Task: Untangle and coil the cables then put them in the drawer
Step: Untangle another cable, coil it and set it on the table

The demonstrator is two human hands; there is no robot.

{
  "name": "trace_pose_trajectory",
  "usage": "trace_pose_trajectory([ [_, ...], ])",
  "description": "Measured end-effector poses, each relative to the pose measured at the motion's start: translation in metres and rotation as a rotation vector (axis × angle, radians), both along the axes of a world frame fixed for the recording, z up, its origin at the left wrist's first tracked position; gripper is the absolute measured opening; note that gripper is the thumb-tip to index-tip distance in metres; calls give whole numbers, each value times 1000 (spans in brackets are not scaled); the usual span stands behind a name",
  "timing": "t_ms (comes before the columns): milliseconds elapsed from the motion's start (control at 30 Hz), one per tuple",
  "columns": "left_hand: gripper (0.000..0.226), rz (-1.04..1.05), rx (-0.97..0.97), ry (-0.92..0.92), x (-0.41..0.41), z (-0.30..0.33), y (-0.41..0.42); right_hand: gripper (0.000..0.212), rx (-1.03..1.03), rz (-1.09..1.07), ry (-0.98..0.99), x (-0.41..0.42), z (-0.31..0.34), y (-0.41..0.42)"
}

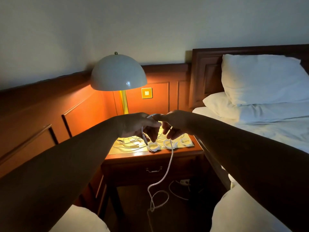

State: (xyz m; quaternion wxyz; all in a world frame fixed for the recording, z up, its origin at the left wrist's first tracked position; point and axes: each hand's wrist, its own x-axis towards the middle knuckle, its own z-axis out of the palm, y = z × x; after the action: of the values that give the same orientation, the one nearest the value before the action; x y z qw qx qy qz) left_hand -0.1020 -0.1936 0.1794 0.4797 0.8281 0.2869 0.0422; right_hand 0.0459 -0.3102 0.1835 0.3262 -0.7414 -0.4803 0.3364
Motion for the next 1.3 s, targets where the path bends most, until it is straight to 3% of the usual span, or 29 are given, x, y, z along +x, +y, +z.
trace_pose_trajectory([
  [200,25,42,-112,-10,1,-3,1,31,-22,27,-95,1,-8,6],
  [433,27,371,-498,-339,6,-20,5,34,44,-27,164,-11,-17,16],
  [533,24,406,-601,-399,12,-30,0,38,15,82,174,-23,-24,23],
  [600,25,385,-659,-413,14,-33,-2,26,45,83,231,-28,-29,29],
  [700,19,404,-553,-428,17,-38,-3,11,83,61,432,-34,-38,32],
  [800,21,458,-427,-447,14,-51,0,21,33,88,809,-40,-44,31],
  [933,40,505,-581,-549,11,-70,-3,24,14,160,1171,-43,-56,31],
  [1067,23,397,-609,-636,9,-98,-18,22,42,273,1333,-31,-74,29],
  [1200,19,275,-588,-611,4,-142,-21,37,255,110,1447,-20,-102,32],
  [1300,9,289,-544,-461,4,-176,-17,45,422,-32,1453,-10,-128,38],
])
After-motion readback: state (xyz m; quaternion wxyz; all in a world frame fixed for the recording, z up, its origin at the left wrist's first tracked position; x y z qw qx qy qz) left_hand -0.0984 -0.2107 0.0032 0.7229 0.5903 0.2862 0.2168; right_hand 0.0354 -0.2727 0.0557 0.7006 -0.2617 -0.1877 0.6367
